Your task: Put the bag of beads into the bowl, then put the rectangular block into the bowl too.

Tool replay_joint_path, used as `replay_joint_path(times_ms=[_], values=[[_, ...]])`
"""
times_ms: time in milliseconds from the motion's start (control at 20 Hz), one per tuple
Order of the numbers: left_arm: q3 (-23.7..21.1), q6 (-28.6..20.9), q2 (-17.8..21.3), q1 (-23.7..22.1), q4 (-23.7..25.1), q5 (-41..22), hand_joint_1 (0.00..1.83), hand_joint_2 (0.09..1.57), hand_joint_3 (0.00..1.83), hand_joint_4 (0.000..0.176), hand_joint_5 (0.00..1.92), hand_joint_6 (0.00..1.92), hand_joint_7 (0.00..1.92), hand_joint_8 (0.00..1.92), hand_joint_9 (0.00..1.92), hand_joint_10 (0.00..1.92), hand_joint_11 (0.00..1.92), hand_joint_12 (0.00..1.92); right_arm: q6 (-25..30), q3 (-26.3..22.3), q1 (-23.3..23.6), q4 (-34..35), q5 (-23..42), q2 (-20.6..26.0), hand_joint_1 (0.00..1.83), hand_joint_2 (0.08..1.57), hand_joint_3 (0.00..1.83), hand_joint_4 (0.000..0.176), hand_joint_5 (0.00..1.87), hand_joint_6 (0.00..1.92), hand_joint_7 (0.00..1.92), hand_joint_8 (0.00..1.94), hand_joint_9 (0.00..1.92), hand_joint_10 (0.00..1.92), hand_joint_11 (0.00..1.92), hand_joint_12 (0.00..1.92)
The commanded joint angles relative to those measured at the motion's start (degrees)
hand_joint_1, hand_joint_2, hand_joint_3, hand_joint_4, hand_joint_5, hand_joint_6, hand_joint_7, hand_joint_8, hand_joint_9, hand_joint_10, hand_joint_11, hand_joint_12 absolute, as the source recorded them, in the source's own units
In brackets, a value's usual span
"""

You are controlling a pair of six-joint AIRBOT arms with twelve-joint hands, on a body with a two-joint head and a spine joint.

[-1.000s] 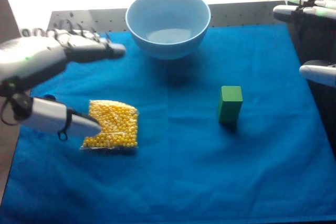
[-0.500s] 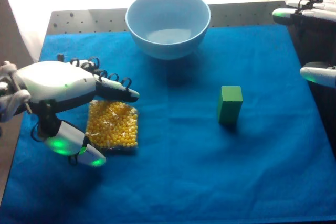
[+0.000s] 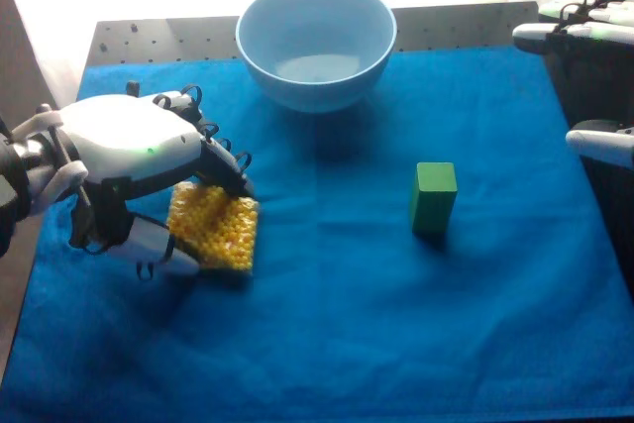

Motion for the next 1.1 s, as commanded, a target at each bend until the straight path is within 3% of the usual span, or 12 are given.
replay_joint_path(times_ms=[0, 100, 250, 350, 550, 600, 650, 700, 800, 900, 1000, 1050], values=[[0.2, 0.3, 0.0, -0.4, -0.9, -4.1, 1.19, 1.16, 0.01, 0.002, 0.89, 1.00, 0.85, 1.24, 0.90, 0.12, 0.02, 1.24, 0.1, 0.2, 0.6, 1.9, 6.6, 0.1, 0.78, 1.23, 0.00, 0.128, 0.31, 0.00, 0.23, 0.00, 0.17, 0.01, 0.11, 0.16], [-0.2, 0.3, 1.0, -0.4, -2.5, -6.5, 1.21, 1.17, 0.00, 0.000, 0.87, 1.01, 0.89, 1.31, 0.68, 0.89, 0.05, 1.42, 0.1, 0.2, 0.6, 1.8, 6.5, 0.1, 0.78, 1.23, 0.00, 0.126, 0.31, 0.00, 0.23, 0.00, 0.17, 0.01, 0.12, 0.16], [-2.1, 0.2, 4.1, -1.6, -3.4, -11.3, 1.24, 1.15, 0.00, 0.000, 0.95, 0.86, 0.90, 1.34, 0.56, 1.38, 0.15, 1.71, 0.1, 0.2, 0.6, 1.7, 6.3, 0.0, 0.80, 1.24, 0.00, 0.110, 0.29, 0.00, 0.20, 0.00, 0.14, 0.00, 0.09, 0.13], [-2.8, 0.1, 5.6, -4.4, -2.6, -14.2, 1.24, 1.15, 0.00, 0.000, 0.95, 0.88, 0.89, 1.36, 0.54, 1.56, 0.25, 1.91, 0.1, 0.2, 0.6, 1.6, 6.3, 0.0, 0.76, 1.24, 0.00, 0.129, 0.30, 0.00, 0.19, 0.00, 0.14, 0.00, 0.10, 0.13], [-1.1, -0.1, 5.1, -12.2, -1.8, -20.1, 1.30, 1.03, 0.00, 0.000, 1.25, 0.31, 1.15, 0.95, 1.01, 1.10, 0.82, 1.60, 0.1, 0.4, 0.6, 1.7, 6.3, -0.3, 0.80, 1.26, 0.01, 0.096, 0.28, 0.00, 0.19, 0.00, 0.13, 0.00, 0.08, 0.12], [0.1, -0.1, 4.0, -14.4, -1.4, -19.9, 1.30, 1.01, 0.00, 0.000, 1.26, 0.32, 1.21, 0.81, 1.04, 0.95, 0.61, 1.34, 0.1, 0.5, 0.6, 1.7, 6.3, -0.4, 0.81, 1.27, 0.01, 0.094, 0.28, 0.00, 0.18, 0.00, 0.12, 0.00, 0.08, 0.12], [1.5, -0.1, 2.8, -16.7, -1.2, -19.5, 1.27, 1.03, 0.00, 0.000, 1.19, 0.52, 1.19, 0.78, 0.97, 0.81, 0.49, 1.39, 0.1, 0.7, 0.6, 1.7, 6.3, -0.6, 0.82, 1.27, 0.01, 0.096, 0.28, 0.00, 0.18, 0.00, 0.12, 0.00, 0.08, 0.12], [3.0, -0.1, 1.3, -18.8, -1.2, -19.1, 1.26, 1.05, 0.00, 0.000, 1.12, 0.65, 1.16, 0.83, 0.97, 0.91, 0.65, 1.60, 0.1, 0.9, 0.6, 1.6, 6.3, -0.8, 0.80, 1.27, 0.01, 0.091, 0.27, 0.00, 0.18, 0.00, 0.12, 0.00, 0.09, 0.13], [6.1, -0.1, -2.4, -21.8, -1.2, -18.4, 1.24, 1.07, 0.00, 0.016, 1.06, 0.79, 1.10, 0.87, 0.94, 0.82, 0.70, 1.48, 0.1, 1.3, 0.7, 1.6, 6.3, -1.3, 0.80, 1.28, 0.01, 0.082, 0.27, 0.00, 0.18, 0.00, 0.12, 0.00, 0.06, 0.11], [10.1, -0.1, -6.8, -23.6, -2.1, -17.7, 1.24, 1.07, 0.00, 0.000, 1.04, 0.82, 1.12, 0.86, 1.03, 0.89, 0.88, 1.41, 0.1, 1.7, 0.7, 1.6, 6.3, -1.7, 0.84, 1.29, 0.00, 0.083, 0.26, 0.00, 0.17, 0.00, 0.10, 0.00, 0.05, 0.10], [14.0, -0.1, -11.2, -24.2, -3.8, -17.3, 1.25, 1.06, 0.00, 0.000, 0.99, 0.93, 1.20, 0.66, 1.17, 0.45, 0.91, 1.15, 0.1, 2.3, 1.6, 0.8, 6.3, -2.4, 0.88, 1.27, 0.00, 0.073, 0.28, 0.00, 0.18, 0.00, 0.11, 0.00, 0.06, 0.10], [15.4, -0.1, -12.5, -24.5, -4.3, -16.4, 1.25, 1.06, 0.00, 0.000, 0.99, 0.93, 1.20, 0.66, 1.17, 0.45, 0.91, 1.15, 0.1, 2.5, 1.9, 0.6, 6.3, -2.7, 0.88, 1.27, 0.00, 0.073, 0.28, 0.00, 0.18, 0.00, 0.11, 0.00, 0.06, 0.10]])
